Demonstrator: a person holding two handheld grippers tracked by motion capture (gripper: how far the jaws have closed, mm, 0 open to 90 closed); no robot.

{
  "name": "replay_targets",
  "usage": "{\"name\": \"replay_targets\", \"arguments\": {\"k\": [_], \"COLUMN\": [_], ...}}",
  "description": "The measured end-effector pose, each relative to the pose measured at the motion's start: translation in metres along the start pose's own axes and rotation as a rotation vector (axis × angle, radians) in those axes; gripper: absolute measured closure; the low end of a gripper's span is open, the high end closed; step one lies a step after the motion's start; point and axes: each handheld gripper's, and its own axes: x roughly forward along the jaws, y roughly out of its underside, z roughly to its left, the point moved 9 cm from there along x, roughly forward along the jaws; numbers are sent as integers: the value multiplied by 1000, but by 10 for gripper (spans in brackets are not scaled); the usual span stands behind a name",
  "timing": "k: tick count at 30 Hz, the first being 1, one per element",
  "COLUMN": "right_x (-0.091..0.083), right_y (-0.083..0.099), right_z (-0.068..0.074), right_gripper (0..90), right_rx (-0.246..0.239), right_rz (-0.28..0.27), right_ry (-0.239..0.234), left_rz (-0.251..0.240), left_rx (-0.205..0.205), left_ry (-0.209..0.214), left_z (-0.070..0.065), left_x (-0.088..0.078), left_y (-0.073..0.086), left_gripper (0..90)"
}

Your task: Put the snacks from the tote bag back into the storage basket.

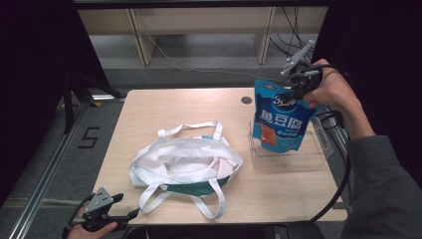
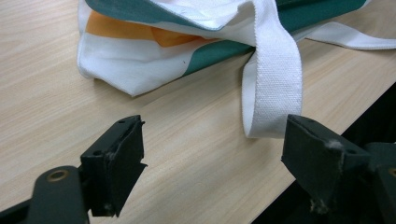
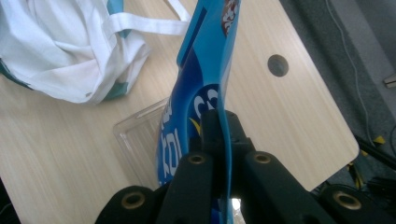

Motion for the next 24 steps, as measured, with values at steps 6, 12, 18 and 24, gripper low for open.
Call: {"name": "replay_targets", "arguments": {"k": [6,12,18,24], "right_x": [15,24,31,31], "right_y": [10,20,30,34], "right_z": [4,5,8,12], "right_gripper": [900,900,900,900], "right_rx": [9,13,16,3], "right_rz": [1,-11,-18,-39], "right_ry": [-26,-46,-73,-95], "left_rz": [0,16,-1,39], "left_rx": [-1,20,-9,28], "left_ry": [-2,-6,-8,-7], "left_z": [1,2,1,3], "left_x": [0,-1,1,-2], "left_y": [0,1,0,3], "left_gripper": [201,202,202,202]}}
